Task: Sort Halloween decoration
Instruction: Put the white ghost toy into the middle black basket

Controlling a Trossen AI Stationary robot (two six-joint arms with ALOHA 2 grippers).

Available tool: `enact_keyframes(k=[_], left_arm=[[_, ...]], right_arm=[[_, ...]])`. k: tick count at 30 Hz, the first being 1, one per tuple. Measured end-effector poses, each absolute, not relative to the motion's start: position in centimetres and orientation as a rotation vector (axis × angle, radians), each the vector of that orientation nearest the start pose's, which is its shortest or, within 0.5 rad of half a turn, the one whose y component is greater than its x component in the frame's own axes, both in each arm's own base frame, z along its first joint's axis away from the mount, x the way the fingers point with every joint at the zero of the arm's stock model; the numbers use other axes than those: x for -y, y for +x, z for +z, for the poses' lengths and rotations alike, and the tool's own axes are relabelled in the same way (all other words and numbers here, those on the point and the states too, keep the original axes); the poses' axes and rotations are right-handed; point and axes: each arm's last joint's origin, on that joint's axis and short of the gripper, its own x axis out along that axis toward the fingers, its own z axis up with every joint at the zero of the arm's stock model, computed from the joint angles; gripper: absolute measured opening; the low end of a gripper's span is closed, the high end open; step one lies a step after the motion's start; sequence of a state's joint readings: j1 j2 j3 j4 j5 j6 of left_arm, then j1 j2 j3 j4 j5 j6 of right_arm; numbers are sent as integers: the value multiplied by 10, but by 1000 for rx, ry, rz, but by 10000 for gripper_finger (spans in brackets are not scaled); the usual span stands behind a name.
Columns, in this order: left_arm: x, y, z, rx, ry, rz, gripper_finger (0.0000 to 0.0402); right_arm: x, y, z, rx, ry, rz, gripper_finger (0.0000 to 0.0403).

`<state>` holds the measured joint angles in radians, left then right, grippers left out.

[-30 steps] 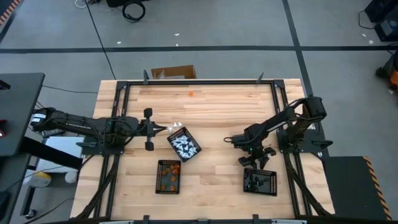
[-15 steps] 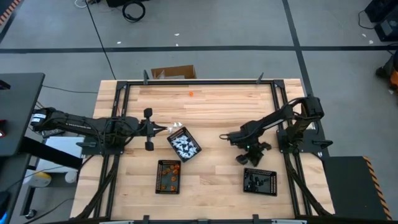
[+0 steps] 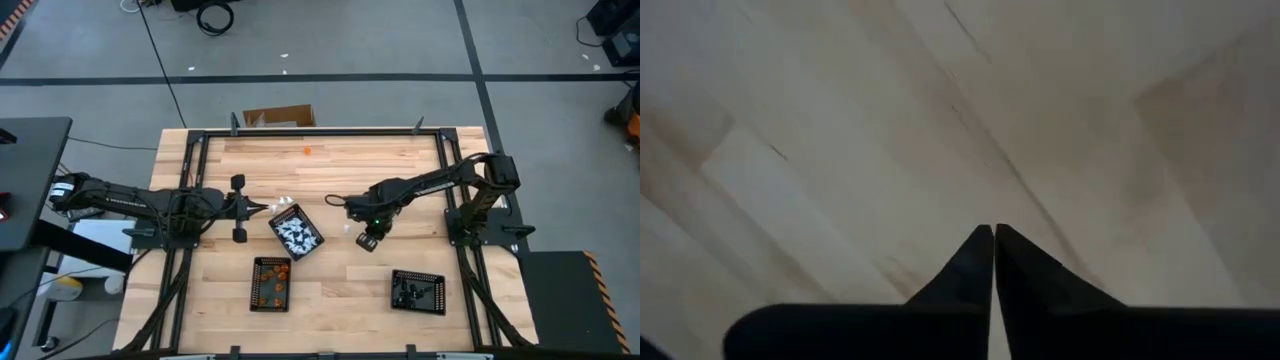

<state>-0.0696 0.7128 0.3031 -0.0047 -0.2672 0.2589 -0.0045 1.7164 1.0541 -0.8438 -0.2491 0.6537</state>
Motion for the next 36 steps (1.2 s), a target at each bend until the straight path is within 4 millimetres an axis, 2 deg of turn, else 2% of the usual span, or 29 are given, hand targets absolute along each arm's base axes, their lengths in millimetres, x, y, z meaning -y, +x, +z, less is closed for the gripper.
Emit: enact_keyframes(k=[5,11,14,17,19,22,26,36], left_arm=[[3,157,195,-433,320,142,0],[3,157,195,-433,320,142,0],[3,157,195,-433,320,142,0],[3,157,195,-433,320,142,0],[3,157,195,-432,320,142,0],[3,157,195,-430,320,142,0],[3,157,195,-431,320,142,0],[3,157,195,-432,332,141,0]], right_arm=[[-4,314,169,-1305,626,-274,72],[-7,334,175,-1024,365,-330,170],[-7,332,165,-939,320,-389,219],[-5,330,152,-828,354,-393,260],[-3,330,137,-785,374,-403,278],[-7,332,111,-803,336,-410,285],[-16,340,95,-830,243,-442,274],[-37,330,97,-883,193,-481,211]])
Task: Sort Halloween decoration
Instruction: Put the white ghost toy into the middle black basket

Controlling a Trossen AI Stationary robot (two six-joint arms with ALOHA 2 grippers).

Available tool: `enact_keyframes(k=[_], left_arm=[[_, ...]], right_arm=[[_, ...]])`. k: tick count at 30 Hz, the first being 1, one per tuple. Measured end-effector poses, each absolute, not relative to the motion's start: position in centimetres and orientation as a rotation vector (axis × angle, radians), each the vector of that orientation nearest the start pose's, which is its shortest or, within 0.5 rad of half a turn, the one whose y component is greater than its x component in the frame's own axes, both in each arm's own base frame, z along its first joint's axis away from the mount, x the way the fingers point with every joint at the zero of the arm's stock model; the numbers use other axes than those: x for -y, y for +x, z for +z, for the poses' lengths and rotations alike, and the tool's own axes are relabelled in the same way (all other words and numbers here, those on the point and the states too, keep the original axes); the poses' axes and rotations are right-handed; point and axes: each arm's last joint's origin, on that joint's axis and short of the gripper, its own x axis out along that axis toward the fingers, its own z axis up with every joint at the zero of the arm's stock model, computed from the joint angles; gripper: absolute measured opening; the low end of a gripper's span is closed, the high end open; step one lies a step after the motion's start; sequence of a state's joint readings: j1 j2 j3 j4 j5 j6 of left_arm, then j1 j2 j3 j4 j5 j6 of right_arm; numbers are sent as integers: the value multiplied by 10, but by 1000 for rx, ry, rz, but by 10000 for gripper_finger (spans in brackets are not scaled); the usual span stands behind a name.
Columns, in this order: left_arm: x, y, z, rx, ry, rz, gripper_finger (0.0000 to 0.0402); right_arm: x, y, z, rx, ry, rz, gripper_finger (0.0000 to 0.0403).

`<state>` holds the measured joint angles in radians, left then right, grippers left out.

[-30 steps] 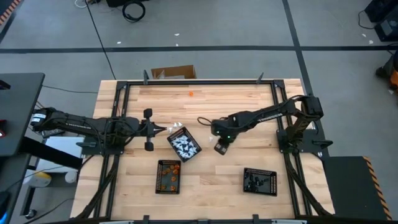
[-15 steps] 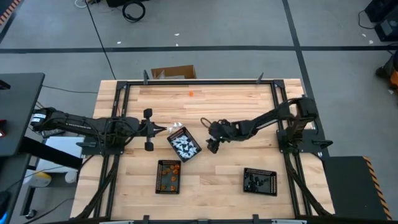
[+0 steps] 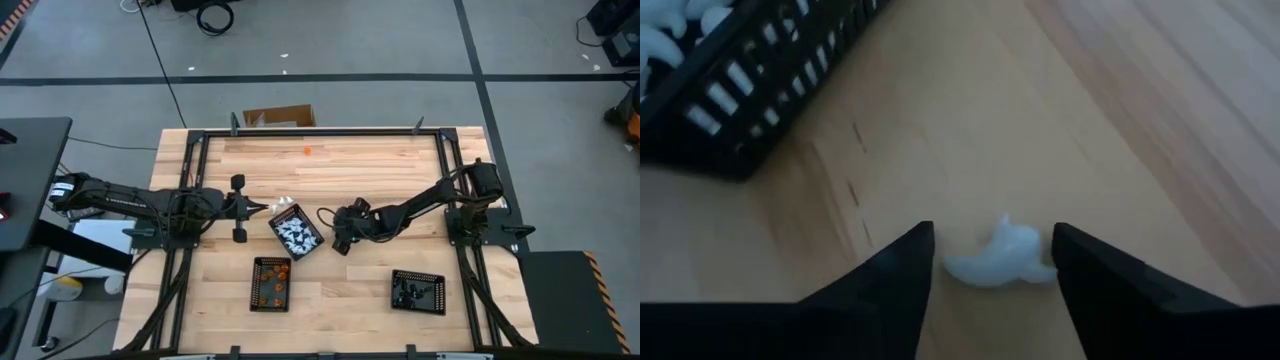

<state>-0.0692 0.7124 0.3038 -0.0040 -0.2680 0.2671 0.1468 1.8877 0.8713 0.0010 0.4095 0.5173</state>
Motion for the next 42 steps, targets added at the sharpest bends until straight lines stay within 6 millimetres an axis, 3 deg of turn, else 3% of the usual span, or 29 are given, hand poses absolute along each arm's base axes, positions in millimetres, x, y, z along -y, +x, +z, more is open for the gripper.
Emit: enact_keyframes(k=[17,29,37,39,42], left_arm=[[3,156,195,-438,331,140,0],[3,156,195,-438,331,141,0],[3,157,195,-431,331,143,0],[3,157,196,-429,331,146,0],[3,157,196,-426,325,150,0]], right_arm=[[-42,328,96,-877,142,-489,71],[-41,323,134,-806,100,-437,7],[-51,336,172,-552,101,-251,11],[-51,337,174,-539,112,-241,8],[-39,330,162,-667,153,-329,12]])
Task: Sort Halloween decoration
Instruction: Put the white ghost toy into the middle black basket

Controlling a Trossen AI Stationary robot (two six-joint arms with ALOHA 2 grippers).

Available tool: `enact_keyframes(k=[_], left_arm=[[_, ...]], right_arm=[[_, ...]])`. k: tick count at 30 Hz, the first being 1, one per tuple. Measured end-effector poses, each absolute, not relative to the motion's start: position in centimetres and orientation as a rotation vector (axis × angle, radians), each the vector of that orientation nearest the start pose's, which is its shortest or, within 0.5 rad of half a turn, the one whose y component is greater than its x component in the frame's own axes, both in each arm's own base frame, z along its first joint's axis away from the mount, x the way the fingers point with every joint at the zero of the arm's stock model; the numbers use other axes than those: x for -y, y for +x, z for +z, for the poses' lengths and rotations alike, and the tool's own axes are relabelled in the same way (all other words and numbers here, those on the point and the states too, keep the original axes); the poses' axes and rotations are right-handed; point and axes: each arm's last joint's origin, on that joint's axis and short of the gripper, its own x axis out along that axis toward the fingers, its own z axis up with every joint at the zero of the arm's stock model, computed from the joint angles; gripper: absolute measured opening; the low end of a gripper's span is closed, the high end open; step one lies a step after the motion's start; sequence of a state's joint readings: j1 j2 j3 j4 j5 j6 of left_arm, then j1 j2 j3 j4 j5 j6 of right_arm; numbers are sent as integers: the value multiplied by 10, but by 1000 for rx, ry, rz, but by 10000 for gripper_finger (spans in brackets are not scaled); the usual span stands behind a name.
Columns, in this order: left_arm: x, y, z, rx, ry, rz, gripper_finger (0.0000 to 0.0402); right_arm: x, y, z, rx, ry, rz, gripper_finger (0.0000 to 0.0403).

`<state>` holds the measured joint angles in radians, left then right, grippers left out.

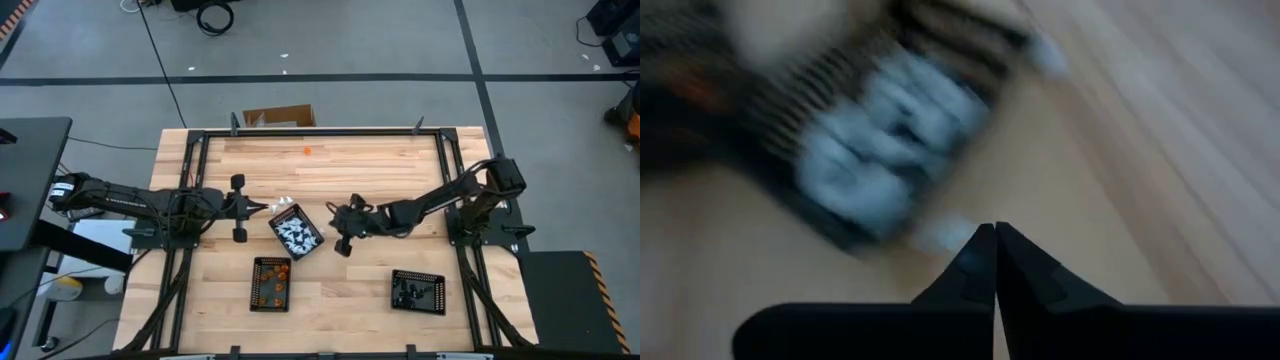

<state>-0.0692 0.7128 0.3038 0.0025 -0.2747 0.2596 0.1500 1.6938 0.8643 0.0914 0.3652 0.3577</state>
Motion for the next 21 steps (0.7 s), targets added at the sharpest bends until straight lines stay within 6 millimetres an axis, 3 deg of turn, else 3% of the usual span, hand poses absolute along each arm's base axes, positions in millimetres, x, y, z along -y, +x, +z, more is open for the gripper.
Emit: enact_keyframes(k=[5,11,16,21], left_arm=[[3,157,196,-425,318,152,0],[3,157,196,-425,316,152,0],[3,157,197,-414,314,154,0],[3,157,197,-415,314,154,0]], right_arm=[[-29,325,153,-683,221,-311,66],[-30,323,119,-626,245,-215,186],[-29,342,94,-631,233,-208,278],[-31,360,85,-629,153,-209,309]])
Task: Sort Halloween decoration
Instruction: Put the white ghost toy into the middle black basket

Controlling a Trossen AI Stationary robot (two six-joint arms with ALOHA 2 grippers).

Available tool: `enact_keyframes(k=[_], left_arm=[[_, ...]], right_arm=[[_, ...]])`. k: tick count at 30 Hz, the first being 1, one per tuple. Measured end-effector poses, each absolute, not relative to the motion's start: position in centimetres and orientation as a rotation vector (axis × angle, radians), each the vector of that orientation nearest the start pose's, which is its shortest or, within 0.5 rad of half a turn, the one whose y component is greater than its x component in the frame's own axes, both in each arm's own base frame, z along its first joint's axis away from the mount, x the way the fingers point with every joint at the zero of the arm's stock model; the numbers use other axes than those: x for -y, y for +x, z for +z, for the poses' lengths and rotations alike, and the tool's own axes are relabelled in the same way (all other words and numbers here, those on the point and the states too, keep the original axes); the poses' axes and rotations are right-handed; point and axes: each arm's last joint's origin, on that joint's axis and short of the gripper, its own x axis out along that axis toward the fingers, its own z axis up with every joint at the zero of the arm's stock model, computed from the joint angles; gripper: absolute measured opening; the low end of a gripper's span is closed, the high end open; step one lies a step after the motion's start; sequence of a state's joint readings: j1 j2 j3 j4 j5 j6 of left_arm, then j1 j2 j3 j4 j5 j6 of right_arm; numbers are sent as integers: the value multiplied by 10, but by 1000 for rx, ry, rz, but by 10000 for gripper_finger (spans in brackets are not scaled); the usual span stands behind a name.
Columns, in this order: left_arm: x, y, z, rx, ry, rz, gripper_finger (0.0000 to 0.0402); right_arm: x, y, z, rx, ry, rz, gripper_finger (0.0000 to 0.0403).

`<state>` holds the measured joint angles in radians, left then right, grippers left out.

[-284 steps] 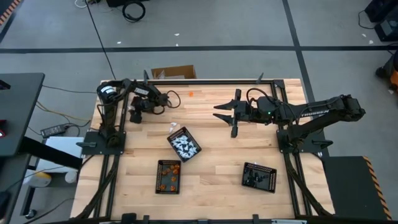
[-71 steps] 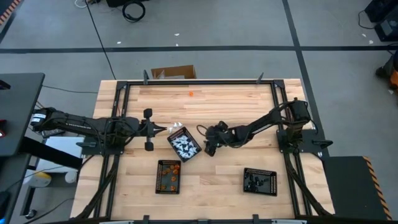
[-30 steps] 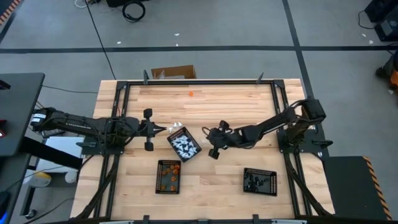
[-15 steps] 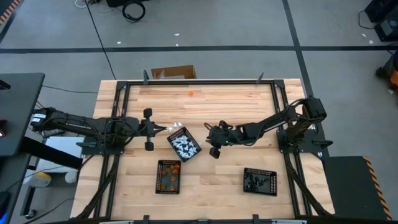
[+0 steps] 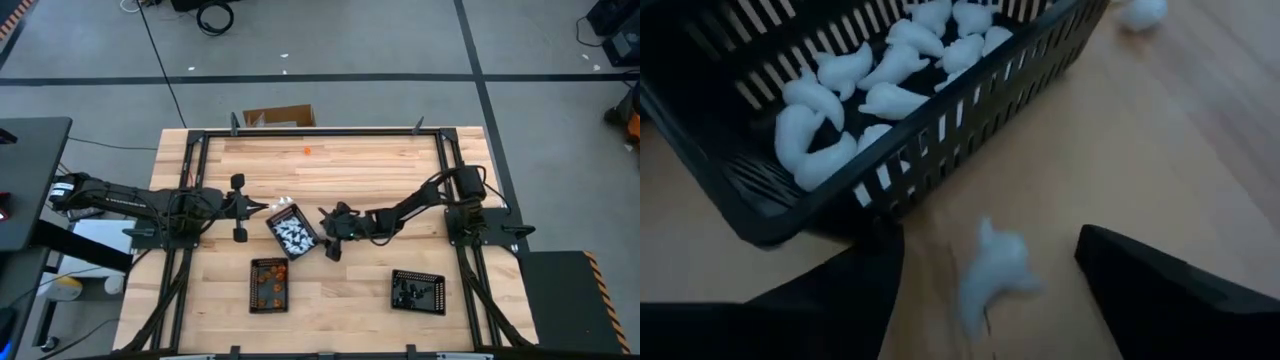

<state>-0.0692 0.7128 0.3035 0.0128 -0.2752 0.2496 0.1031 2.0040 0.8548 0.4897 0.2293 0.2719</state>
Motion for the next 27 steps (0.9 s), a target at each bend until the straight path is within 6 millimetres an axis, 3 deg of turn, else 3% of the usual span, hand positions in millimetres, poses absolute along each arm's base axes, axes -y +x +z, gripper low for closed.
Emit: enact_keyframes(k=[7,19,27], left_arm=[[3,157,197,-415,311,154,0],[3,157,197,-416,312,154,0],[3,157,197,-411,248,176,0]], right_arm=[[-30,362,86,-637,109,-211,272],[-29,361,84,-647,107,-239,128],[-27,358,89,-663,98,-243,96]])
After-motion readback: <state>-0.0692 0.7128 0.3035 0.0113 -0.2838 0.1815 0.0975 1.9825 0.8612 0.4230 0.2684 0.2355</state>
